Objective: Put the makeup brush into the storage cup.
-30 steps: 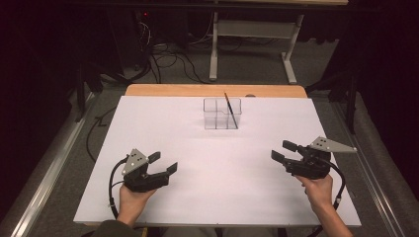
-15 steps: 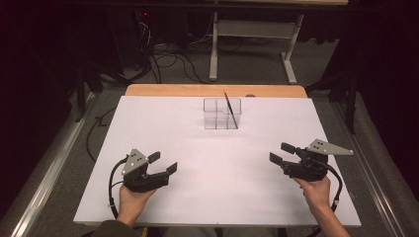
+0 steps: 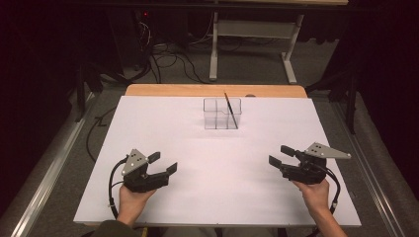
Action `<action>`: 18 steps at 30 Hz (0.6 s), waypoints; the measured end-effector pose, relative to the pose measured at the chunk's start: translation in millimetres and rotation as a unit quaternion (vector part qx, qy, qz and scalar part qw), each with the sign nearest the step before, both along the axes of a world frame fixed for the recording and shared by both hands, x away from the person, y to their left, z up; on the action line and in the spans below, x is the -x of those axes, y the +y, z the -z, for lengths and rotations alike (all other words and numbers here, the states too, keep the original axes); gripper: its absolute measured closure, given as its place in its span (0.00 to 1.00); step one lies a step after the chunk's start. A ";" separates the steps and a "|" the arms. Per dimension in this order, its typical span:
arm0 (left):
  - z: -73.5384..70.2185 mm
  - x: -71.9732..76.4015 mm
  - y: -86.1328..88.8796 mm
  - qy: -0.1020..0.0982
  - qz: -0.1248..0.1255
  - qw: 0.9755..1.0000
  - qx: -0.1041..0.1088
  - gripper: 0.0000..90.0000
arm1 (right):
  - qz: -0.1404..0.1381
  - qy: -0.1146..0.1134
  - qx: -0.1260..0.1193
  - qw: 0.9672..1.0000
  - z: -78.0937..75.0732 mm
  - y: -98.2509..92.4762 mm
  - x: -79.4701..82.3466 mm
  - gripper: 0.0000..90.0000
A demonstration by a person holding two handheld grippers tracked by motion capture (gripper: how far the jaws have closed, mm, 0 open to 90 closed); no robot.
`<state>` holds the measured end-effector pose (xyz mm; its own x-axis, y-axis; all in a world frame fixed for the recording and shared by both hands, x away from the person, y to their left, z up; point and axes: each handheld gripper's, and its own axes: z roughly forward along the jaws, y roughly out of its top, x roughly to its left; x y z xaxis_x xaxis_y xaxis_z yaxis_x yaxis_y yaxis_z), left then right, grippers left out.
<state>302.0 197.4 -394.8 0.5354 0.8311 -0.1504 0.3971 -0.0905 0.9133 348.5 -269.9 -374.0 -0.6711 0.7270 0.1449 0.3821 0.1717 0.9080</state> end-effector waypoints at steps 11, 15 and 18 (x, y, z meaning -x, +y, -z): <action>-0.1 0.2 -0.1 0.000 0.000 1.000 -0.001 0.29 | 0.002 0.003 0.006 1.000 6.3 2.4 2.1 0.38; -0.1 0.2 -0.1 0.000 0.001 1.000 -0.001 0.29 | 0.002 0.003 0.009 1.000 7.6 2.8 2.5 0.38; -0.2 0.3 0.0 -0.001 0.001 1.000 -0.001 0.29 | 0.002 0.004 0.010 1.000 8.9 3.0 2.9 0.38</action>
<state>301.7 197.4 -394.6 0.5365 0.8307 -0.1485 0.3960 -0.0925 0.9136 345.6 -267.0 -383.0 -0.6668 0.7328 0.1354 0.3899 0.1882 0.9014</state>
